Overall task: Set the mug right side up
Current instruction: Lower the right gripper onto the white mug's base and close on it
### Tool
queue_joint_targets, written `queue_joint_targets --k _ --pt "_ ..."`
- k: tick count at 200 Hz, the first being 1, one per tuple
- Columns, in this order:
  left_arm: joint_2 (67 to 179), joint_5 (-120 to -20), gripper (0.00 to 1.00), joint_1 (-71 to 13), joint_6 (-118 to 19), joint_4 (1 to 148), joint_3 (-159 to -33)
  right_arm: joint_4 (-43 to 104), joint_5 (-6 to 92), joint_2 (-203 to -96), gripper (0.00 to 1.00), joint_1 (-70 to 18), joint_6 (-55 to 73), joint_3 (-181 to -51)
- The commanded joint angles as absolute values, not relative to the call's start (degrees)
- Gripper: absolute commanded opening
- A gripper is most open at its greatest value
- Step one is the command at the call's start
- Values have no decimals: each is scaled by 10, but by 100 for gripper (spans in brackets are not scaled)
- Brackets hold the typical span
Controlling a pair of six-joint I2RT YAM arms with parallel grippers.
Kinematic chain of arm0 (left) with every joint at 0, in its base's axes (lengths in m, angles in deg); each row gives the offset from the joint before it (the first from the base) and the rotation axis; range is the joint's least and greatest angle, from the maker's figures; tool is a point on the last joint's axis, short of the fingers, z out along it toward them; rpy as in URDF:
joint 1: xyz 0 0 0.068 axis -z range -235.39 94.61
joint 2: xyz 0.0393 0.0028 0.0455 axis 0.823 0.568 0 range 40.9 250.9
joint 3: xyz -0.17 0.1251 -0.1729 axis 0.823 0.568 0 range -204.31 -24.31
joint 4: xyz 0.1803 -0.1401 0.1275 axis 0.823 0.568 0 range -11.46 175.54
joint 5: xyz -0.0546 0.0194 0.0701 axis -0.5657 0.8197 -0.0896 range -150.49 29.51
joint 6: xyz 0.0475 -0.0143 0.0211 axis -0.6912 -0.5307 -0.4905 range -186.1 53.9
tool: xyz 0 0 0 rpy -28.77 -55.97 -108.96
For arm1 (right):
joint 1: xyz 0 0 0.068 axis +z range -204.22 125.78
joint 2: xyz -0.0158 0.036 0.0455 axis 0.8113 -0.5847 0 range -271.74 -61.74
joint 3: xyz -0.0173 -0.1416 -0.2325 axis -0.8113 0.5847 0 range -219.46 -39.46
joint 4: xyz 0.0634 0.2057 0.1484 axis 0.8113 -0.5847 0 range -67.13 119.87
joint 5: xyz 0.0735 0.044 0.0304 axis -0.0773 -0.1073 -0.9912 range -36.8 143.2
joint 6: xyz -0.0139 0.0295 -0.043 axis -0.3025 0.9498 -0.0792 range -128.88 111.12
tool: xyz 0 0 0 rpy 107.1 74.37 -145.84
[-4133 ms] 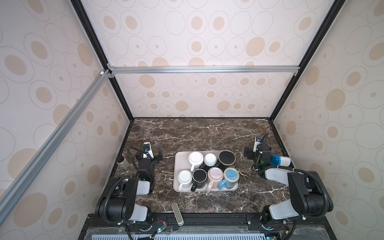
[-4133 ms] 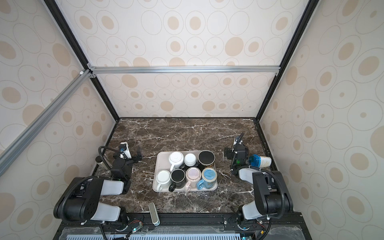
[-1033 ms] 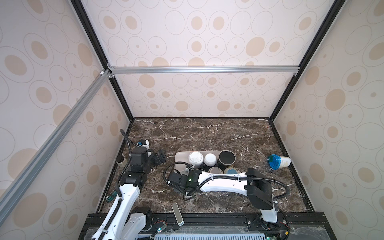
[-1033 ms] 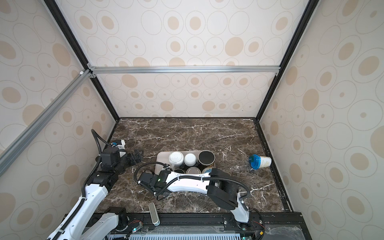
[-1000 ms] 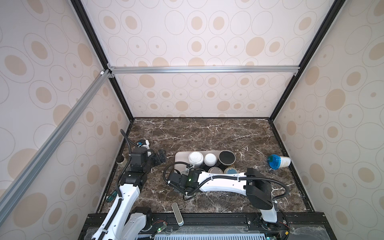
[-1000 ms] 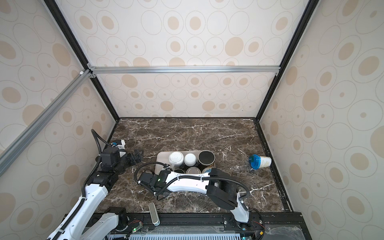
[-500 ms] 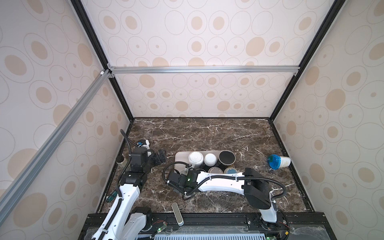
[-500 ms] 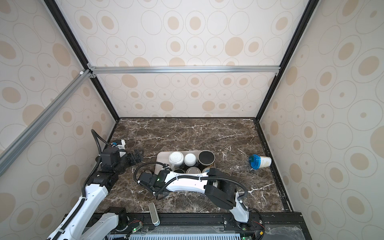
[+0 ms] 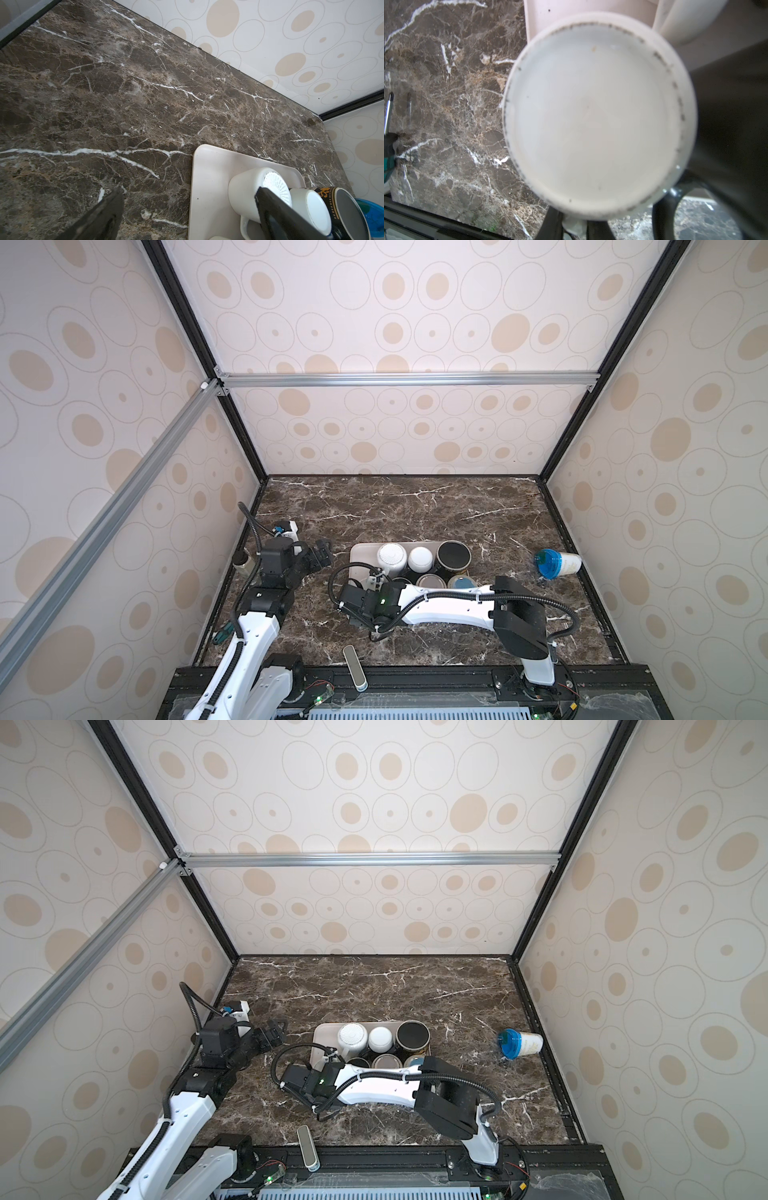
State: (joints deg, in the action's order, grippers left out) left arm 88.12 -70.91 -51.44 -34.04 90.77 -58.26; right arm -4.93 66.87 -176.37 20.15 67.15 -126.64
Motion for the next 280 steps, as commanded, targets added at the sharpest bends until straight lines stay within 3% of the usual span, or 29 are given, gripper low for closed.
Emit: queue_joint_targets --k 1,48,149,271,280 --pt "870 -709 100 -518 -324 891 -578 -107 688 -1753 0 199 640 -1305" --pt "859 -716 100 -518 -318 891 -565 -188 687 -1788 2 198 641 -1351" --pt "862 -719 100 -518 -322 886 -571 -240 678 -1830 32 192 650 -1393" --pt "859 -718 100 -518 -320 886 -566 -225 673 -1843 27 183 649 -1388" --pt "859 -718 100 -519 -320 886 -566 -225 672 -1843 23 181 649 -1386"
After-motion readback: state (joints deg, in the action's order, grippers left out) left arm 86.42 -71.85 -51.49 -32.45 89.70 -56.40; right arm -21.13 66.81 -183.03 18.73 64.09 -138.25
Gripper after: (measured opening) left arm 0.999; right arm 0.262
